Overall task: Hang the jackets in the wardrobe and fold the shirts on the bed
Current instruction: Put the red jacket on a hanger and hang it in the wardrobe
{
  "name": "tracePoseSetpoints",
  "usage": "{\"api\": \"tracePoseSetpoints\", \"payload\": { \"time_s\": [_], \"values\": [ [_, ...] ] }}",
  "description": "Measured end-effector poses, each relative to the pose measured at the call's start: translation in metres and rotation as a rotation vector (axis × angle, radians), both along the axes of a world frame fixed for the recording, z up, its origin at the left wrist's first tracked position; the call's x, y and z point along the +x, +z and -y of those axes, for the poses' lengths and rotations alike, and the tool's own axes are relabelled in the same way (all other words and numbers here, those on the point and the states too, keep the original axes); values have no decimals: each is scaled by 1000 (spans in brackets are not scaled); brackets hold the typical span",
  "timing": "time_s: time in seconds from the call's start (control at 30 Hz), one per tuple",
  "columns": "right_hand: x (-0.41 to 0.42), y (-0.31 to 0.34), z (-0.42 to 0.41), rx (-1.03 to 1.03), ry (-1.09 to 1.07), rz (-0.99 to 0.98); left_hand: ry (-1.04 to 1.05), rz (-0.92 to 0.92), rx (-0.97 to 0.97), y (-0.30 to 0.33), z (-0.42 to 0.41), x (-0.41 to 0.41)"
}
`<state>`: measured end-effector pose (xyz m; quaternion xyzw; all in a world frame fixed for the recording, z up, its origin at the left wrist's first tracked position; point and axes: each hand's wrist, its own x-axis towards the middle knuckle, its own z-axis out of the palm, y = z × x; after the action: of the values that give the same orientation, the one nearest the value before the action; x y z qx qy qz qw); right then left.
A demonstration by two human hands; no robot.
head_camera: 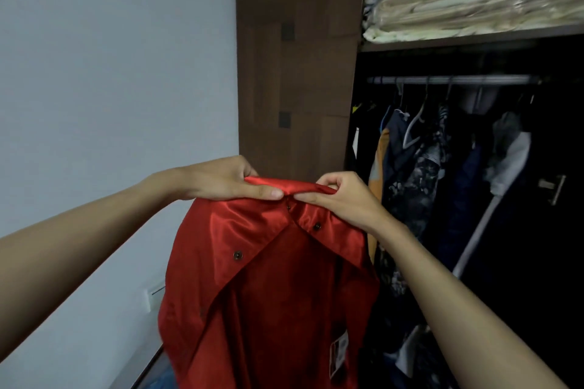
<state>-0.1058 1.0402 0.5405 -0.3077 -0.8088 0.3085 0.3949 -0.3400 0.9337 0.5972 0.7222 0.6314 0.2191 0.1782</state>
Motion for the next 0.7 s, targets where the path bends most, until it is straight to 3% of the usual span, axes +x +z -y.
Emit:
{"api": "tracePoseSetpoints", "payload": {
  "time_s": [0.13, 0.23, 0.3, 0.37, 0.43, 0.53, 0.6, 0.7],
  "values": [
    [24, -3, -14, 43, -190, 73, -44, 1, 65, 8, -27, 14],
    [39, -12, 1, 300, -397, 67, -58, 20, 139, 16, -47, 32],
    [41, -21, 35, 476, -370, -82, -44, 28, 186, 22, -62, 42],
    [45, -38, 63, 525, -311, -133, -36, 28, 220, 31, -76, 53],
    [57, -63, 63, 426, -356, -154, -33, 25, 245, 40, -86, 61],
    [86, -115, 29, -15, -455, -144, -27, 14, 273, 54, -93, 64],
    [95, -154, 12, -291, -344, -77, -35, 16, 285, 61, -95, 62],
    [87, -196, -7, -515, -145, -62, -63, 40, 290, 71, -91, 53]
  ]
}}
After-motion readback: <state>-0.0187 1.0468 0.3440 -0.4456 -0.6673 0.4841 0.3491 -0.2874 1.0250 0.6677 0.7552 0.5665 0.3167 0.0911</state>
